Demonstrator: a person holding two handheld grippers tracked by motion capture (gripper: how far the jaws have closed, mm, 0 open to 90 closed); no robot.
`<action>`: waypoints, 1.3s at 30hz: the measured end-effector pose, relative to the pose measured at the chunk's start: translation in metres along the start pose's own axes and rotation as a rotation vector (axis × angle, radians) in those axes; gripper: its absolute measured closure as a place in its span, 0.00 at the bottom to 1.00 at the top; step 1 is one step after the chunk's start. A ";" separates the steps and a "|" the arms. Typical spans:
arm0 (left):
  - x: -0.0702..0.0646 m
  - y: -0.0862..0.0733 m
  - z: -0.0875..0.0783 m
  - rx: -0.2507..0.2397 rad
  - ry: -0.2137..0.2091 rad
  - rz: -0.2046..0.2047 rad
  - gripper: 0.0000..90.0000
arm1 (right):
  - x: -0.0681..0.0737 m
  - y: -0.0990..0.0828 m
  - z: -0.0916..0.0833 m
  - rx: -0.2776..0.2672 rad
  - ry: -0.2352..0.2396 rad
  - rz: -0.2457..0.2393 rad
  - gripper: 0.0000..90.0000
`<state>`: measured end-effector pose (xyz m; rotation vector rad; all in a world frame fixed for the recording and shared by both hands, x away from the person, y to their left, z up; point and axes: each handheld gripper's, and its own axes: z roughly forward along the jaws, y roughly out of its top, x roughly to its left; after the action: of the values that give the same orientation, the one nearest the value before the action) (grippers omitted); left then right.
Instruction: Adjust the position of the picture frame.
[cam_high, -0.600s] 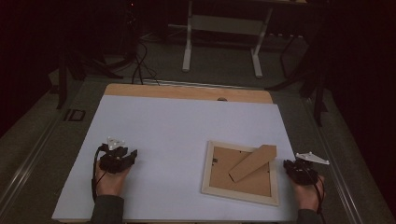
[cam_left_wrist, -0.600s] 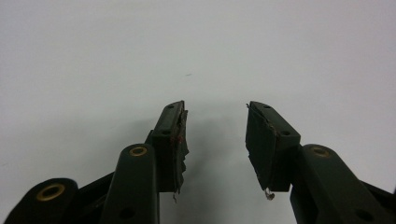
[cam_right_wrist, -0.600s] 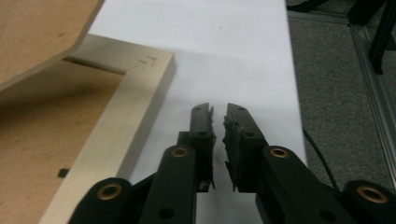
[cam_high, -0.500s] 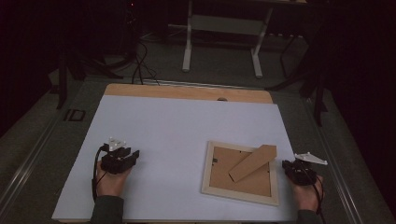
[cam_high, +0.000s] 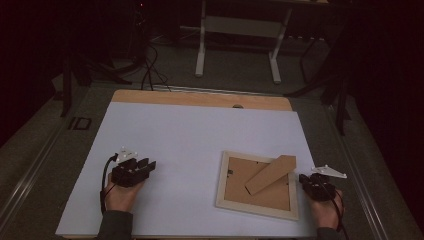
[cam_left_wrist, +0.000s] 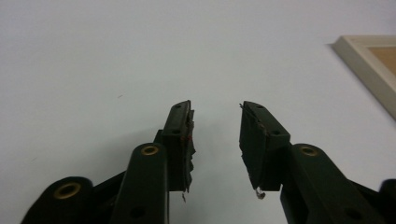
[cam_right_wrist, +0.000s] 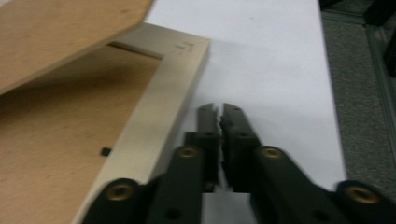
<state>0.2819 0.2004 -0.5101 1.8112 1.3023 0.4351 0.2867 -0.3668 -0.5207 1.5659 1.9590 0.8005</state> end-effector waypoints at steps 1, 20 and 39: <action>-0.002 0.000 0.000 -0.003 -0.002 0.010 0.70 | 0.001 0.000 0.000 0.001 0.002 0.000 1.00; -0.031 0.001 0.005 0.029 -0.094 0.079 0.78 | -0.001 -0.011 -0.005 0.032 0.097 0.075 1.00; -0.048 -0.005 0.013 0.053 -0.103 0.141 0.79 | 0.001 -0.012 -0.005 0.045 0.145 0.079 1.00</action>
<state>0.2688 0.1517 -0.5129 1.9515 1.1299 0.3811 0.2747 -0.3689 -0.5254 1.6620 2.0398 0.9314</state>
